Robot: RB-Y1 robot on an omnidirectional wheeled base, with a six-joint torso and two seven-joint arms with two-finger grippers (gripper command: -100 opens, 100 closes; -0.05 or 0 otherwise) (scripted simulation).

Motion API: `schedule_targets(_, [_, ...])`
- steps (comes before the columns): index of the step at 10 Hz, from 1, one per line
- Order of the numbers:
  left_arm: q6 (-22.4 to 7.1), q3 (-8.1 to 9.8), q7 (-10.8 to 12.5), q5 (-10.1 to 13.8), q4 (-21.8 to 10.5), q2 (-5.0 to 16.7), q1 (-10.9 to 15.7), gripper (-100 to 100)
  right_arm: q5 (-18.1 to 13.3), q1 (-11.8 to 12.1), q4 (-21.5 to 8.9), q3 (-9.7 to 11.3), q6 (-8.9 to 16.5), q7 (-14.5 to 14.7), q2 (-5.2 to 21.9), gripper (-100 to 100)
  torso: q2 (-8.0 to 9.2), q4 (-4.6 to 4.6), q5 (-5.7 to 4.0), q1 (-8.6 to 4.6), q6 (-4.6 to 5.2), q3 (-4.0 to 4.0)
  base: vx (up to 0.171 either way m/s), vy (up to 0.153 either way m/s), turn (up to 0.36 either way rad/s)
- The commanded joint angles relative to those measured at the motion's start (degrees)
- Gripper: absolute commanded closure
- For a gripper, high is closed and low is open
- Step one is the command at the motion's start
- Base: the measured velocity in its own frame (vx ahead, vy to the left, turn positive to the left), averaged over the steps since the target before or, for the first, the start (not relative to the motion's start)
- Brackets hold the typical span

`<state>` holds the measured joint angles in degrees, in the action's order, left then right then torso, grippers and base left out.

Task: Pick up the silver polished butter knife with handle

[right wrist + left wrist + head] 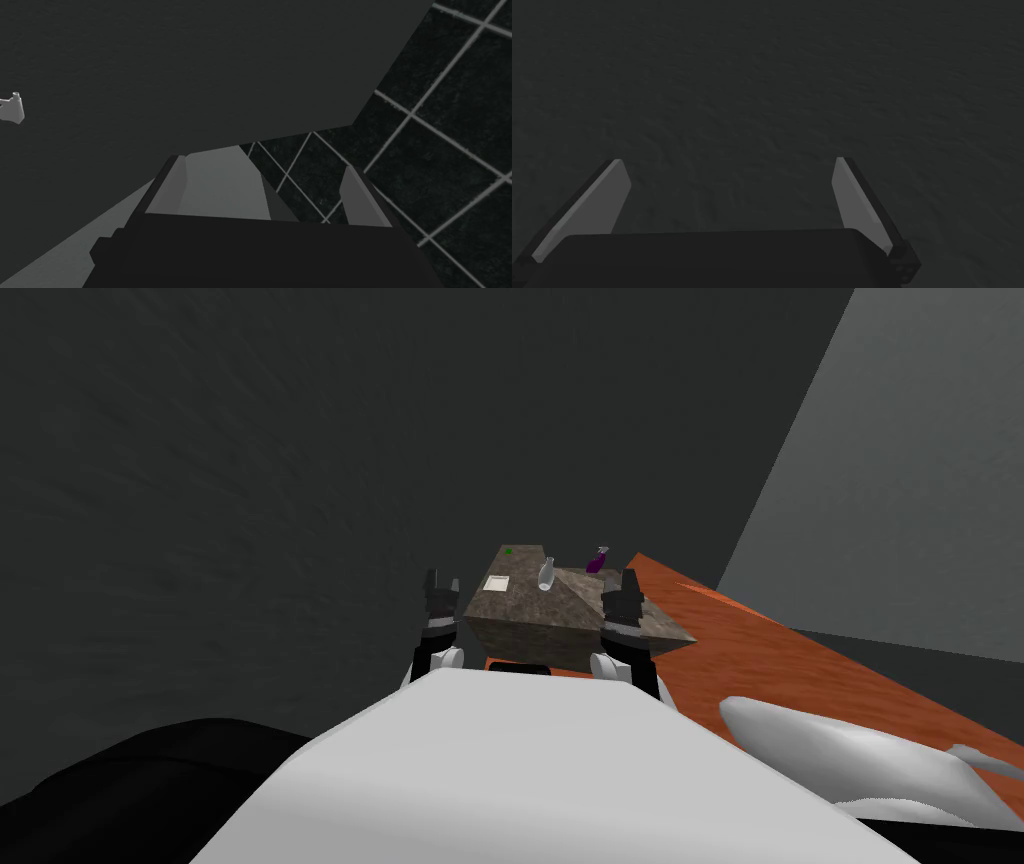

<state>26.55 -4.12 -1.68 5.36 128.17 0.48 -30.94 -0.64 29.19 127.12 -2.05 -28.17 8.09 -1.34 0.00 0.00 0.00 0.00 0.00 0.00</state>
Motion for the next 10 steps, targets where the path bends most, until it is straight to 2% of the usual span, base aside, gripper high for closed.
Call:
schedule_targets(1, [-0.3,0.33,0.1,0.0,-0.3,1.8,0.4,-100,0.0,0.0,0.0,0.0,0.0,0.0,0.0,0,0.00,0.00,0.00,0.00,0.00,0.00,-0.011,-0.009,-0.020])
schedule_targets(6, [-2.6,2.22,0.6,0.3,-2.8,10.3,3.2,-100,0.0,0.0,0.0,0.0,0.0,0.0,0.0,0,0.18,0.04,-0.02,-0.11,0.01,0.10,-0.041,-0.029,-0.047])
schedule_targets(7, [-2.6,2.22,0.6,0.3,-2.8,10.8,3.2,-100,0.0,0.0,0.0,0.0,0.0,0.0,0.0,0,0.18,0.04,-0.03,-0.14,0.01,0.10,-0.035,-0.033,-0.023])
schedule_targets(9, [-4.2,3.08,0.9,0.5,-4.4,14.7,5.0,-100,0.0,0.0,0.0,0.0,0.0,0.0,0.0,0,0.13,0.03,-0.02,-0.09,0.01,0.08,-0.040,-0.034,-0.078])
schedule_targets(10, [-4.2,3.08,0.9,0.5,-4.4,15.4,5.0,-100,0.0,0.0,0.0,0.0,0.0,0.0,0.0,0,0.15,0.03,-0.03,-0.12,0.02,0.09,-0.036,-0.031,-0.032])
